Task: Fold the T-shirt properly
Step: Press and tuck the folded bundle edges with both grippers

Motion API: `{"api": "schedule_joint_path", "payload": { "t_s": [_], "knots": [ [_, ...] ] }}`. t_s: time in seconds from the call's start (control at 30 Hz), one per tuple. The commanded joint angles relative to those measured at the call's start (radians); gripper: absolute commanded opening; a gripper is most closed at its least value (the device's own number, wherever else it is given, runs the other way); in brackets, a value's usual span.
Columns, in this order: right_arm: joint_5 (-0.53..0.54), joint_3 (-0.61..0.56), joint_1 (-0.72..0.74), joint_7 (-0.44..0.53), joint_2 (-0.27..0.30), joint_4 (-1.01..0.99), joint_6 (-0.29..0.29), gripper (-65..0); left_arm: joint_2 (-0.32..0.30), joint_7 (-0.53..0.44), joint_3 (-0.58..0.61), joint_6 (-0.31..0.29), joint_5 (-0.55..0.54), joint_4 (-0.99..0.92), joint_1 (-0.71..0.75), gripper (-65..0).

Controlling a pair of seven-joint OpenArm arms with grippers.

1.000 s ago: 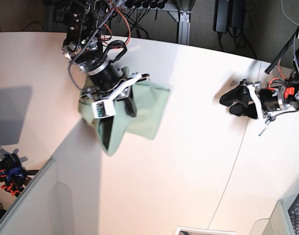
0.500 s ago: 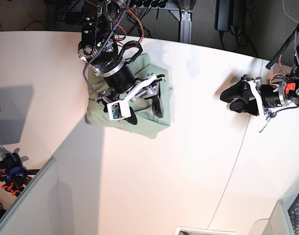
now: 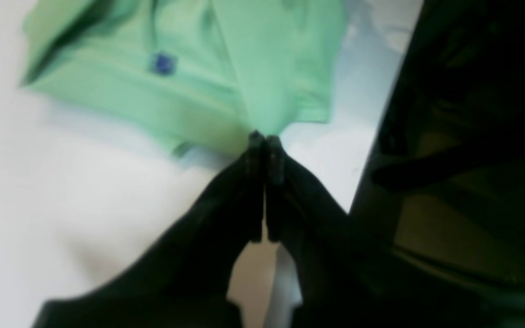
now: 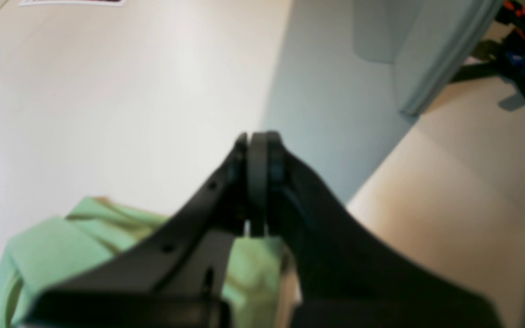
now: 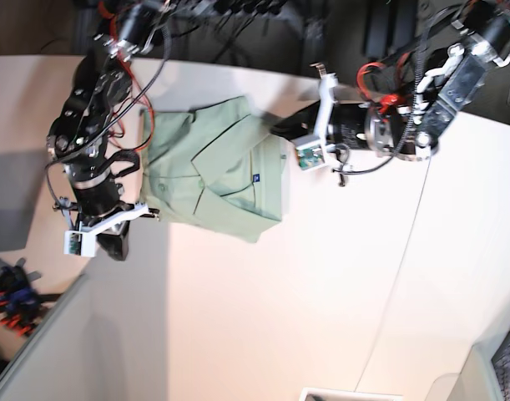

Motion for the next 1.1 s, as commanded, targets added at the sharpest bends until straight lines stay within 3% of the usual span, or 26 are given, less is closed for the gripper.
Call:
{"api": "schedule_joint_path", "payload": {
  "t_s": [0.0,0.1,0.23,0.43,0.53,0.73,0.93,1.07],
  "knots": [
    [0.005,0.003,0.048,0.026,0.019,-0.028,-0.001,-65.0,0.022,-0.037,0.012,-0.009,0.010,-0.004,-0.015,-65.0],
    [0.005,0.003,0.118,0.034,0.036,-0.168,0.000,-65.0,0.069,-0.096,0.032,-0.009,0.072,-0.078,-0.022,-65.0],
    [0.005,-0.024,0.173,0.040,0.059,-0.317,0.003,-65.0,0.105,-0.127,0.030,-0.009,0.078,-0.171,-0.054,-65.0],
    [-0.048,-0.170,0.151,0.035,0.099,-0.380,0.019,-65.0,0.147,-0.158,0.027,-0.009,0.094,-0.293,-0.111,-65.0],
    [-0.055,-0.240,0.111,0.032,0.140,-0.374,0.018,-65.0,0.147,-0.217,-0.011,-0.009,0.154,-0.355,-0.130,-65.0],
    [-0.047,-0.259,0.007,0.004,0.192,-0.278,0.018,-65.0,0.130,-0.238,-0.191,-0.009,0.145,-0.440,-0.165,-65.0],
    [0.070,-0.257,-0.133,-0.062,0.188,-0.109,0.018,-65.0,0.065,-0.247,-0.233,-0.009,0.106,-0.476,-0.228,-65.0],
    [0.067,-0.256,-0.207,-0.063,0.162,-0.033,0.018,-65.0,0.059,-0.262,-0.233,-0.009,0.106,-0.499,-0.274,-65.0]
  ]
}}
